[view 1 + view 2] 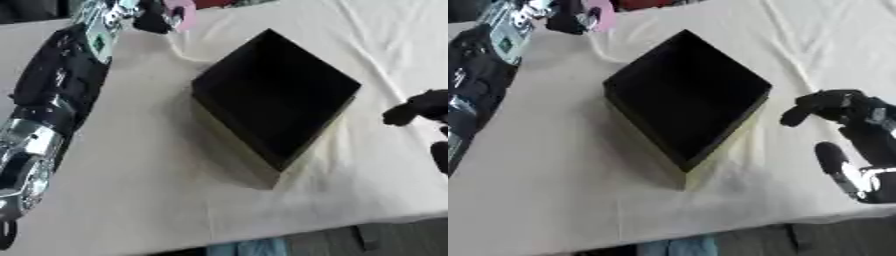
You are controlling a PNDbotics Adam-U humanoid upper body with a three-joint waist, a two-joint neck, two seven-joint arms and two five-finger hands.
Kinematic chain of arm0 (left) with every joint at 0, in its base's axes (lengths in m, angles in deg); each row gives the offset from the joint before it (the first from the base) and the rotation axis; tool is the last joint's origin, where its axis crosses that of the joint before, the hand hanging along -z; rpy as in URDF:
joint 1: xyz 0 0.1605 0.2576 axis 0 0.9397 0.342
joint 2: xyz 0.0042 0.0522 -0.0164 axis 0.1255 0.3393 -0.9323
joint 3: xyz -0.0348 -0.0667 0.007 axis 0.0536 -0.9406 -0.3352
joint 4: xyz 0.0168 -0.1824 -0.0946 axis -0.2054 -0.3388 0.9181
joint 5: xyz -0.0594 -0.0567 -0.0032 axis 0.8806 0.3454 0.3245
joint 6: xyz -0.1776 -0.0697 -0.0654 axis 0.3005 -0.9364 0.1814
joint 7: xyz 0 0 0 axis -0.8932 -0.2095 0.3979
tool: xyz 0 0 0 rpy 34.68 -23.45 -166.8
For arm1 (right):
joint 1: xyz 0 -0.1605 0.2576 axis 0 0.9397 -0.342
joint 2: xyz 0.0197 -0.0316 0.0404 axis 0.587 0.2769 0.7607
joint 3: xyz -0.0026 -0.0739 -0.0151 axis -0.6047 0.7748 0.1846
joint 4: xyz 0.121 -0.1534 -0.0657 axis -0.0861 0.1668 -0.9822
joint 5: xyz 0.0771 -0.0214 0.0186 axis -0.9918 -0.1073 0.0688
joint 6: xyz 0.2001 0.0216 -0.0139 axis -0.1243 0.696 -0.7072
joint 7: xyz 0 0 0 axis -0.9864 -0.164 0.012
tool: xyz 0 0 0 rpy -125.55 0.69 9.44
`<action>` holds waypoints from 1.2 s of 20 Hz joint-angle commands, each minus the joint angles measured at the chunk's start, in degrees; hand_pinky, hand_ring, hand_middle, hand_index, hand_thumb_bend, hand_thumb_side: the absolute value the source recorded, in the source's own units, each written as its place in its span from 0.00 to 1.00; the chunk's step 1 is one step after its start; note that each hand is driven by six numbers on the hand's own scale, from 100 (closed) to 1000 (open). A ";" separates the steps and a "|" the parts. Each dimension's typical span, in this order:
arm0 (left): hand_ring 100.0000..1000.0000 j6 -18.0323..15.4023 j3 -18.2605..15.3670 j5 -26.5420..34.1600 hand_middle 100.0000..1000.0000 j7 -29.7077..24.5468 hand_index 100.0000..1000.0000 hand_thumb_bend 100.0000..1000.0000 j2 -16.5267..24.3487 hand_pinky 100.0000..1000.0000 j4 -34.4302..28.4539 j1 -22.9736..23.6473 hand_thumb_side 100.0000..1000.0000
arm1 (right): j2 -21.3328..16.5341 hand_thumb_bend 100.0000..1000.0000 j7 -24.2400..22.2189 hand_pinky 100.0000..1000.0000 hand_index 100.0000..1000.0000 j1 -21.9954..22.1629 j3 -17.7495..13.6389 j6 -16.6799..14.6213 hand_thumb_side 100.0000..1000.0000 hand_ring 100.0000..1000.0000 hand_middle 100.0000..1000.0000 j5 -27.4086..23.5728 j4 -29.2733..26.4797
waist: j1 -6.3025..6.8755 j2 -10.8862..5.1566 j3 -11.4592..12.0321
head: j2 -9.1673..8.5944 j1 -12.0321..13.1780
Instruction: Pick up objects on the table and place them in the box.
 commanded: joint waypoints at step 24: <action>0.32 -15.33 25.71 22.45 0.26 -15.56 0.47 0.00 3.57 0.47 -31.55 2.74 0.17 | -0.70 0.00 -7.26 0.73 0.84 0.18 -0.18 -6.92 0.34 0.67 0.59 -0.61 -0.15 | -0.31 -2.44 1.22 | 0.30 -2.62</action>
